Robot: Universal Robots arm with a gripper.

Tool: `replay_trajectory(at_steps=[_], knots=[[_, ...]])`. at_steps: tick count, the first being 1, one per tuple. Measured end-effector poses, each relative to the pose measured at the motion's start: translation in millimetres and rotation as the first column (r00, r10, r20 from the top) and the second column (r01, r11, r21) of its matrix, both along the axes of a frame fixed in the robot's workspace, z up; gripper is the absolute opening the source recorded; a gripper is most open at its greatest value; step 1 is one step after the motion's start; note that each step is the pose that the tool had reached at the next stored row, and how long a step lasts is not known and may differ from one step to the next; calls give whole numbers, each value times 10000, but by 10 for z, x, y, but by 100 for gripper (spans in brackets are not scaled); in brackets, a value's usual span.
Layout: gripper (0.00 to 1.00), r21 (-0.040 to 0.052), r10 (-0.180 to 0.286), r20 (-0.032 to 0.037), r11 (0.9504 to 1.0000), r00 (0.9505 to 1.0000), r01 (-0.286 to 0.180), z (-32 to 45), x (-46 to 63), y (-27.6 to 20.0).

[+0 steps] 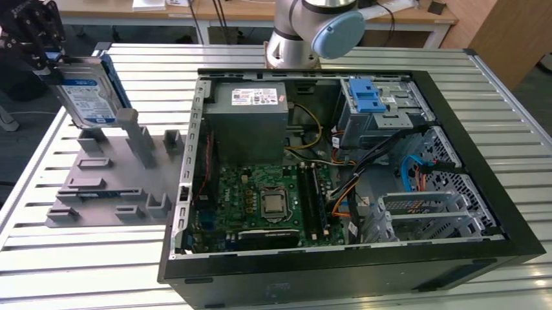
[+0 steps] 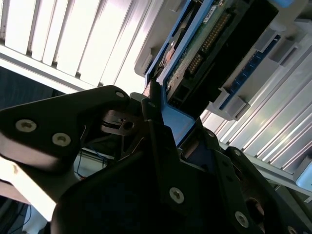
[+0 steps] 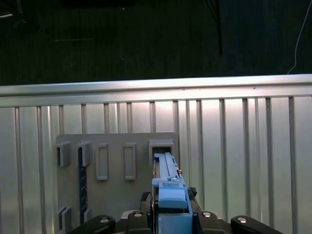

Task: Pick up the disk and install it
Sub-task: 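Pick up the disk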

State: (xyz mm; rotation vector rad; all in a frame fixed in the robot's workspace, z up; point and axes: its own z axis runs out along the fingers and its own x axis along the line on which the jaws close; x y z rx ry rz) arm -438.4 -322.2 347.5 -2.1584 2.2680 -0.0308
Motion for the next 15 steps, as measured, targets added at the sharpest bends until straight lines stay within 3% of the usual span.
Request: replay_trajectory(at_steps=[4, 15], knots=[[37, 20, 1, 37, 10000, 10000, -1, 46, 1, -1], [37, 20, 1, 40, 10000, 10000, -1, 197, 1, -1]])
